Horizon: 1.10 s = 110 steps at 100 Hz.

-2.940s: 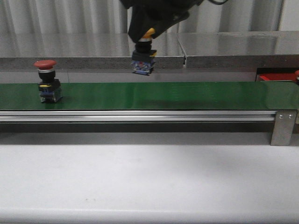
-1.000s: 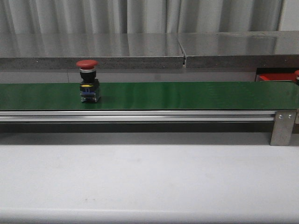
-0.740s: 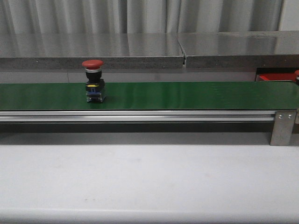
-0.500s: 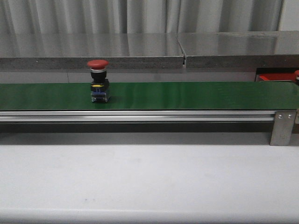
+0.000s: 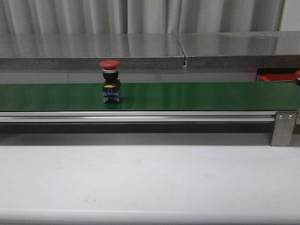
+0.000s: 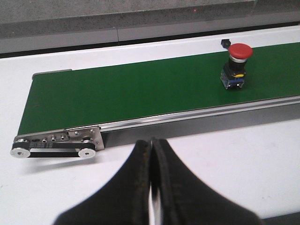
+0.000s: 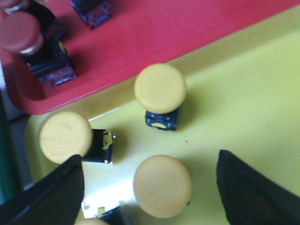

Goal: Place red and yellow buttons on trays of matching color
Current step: 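Lower the yellow button into the yellow tray and open the right gripper, then lower the right gripper onto the red button on the belt, close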

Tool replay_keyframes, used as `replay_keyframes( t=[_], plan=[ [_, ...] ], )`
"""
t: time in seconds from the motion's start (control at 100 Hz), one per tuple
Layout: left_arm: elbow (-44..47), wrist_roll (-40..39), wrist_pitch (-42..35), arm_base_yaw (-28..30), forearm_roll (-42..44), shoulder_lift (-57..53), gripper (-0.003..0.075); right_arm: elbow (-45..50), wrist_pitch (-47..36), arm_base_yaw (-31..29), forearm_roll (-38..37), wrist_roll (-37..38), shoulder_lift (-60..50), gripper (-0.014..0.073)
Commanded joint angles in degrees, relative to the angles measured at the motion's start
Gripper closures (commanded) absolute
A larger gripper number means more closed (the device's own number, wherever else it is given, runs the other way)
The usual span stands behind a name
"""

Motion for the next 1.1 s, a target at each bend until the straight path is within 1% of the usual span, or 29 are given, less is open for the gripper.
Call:
replay_keyframes(
  t=[0.0,0.14,0.3,0.55,0.71,0.9,1.09],
  plan=[
    [-1.5,-0.2,-3.8,-0.3,-0.9,0.2,0.0741,-1.3,-1.3,2.0,0.0,-0.2,-4.9,0.0012],
    [-1.5,-0.2,-3.8,-0.3,-0.9,0.2,0.0741,-1.3,-0.4,7.2,-1.3,-0.2,-7.9,0.0012],
    [-1.5,-0.2,-3.8,-0.3,-0.9,0.2,0.0741,-2.7,3.0,13.8,-1.9,-0.2,-9.4,0.0012],
    [-1.5,-0.2,-3.8,-0.3,-0.9,0.2,0.0741,-10.0,12.9,25.7,-3.4,-0.2,-9.4,0.0012],
    [-1.5,-0.2,-3.8,-0.3,-0.9,0.2,0.0741,-15.1,17.2,33.3,-3.5,-0.2,-9.3,0.0012],
    [-1.5,-0.2,-3.8,-0.3,-0.9,0.2,0.0741,-21.7,24.1,39.3,-4.0,-0.2,-6.2,0.0012],
    [-1.5,-0.2,-3.8,-0.3,-0.9,0.2,0.0741,-28.1,29.9,42.5,-5.2,-0.2,-0.3,0.0012]
  ],
)
